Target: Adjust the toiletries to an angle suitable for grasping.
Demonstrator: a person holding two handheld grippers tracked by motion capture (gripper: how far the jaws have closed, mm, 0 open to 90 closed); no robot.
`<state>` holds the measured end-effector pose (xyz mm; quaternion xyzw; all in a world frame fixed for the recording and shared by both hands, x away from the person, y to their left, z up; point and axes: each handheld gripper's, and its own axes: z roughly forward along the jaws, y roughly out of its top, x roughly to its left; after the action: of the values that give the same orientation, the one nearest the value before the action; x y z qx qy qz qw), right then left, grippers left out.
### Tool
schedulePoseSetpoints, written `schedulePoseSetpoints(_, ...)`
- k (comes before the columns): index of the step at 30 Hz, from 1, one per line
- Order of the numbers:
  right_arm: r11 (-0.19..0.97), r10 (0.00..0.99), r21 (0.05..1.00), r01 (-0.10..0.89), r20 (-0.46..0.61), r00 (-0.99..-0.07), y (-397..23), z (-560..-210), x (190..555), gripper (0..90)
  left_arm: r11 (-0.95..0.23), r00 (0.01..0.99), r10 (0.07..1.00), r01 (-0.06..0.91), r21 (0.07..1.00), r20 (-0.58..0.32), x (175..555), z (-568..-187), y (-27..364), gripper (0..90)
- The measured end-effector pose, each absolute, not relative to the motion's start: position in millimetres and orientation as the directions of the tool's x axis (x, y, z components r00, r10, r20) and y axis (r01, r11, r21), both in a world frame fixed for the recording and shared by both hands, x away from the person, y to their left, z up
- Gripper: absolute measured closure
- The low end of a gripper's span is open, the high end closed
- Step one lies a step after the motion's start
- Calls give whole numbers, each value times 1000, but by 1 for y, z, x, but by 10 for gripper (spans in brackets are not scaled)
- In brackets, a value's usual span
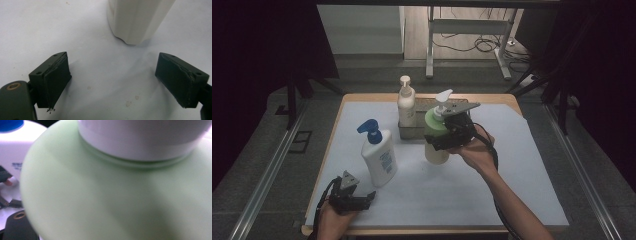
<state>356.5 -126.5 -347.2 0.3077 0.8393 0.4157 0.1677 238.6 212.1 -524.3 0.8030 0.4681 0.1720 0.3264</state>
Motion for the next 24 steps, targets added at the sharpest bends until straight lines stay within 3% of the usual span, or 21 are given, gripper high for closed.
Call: schedulePoseSetpoints(24,404,738,821,404,-31,-674,-129,-328,399,121,-353,504,863,639,683,-26,239,-524,212,121)
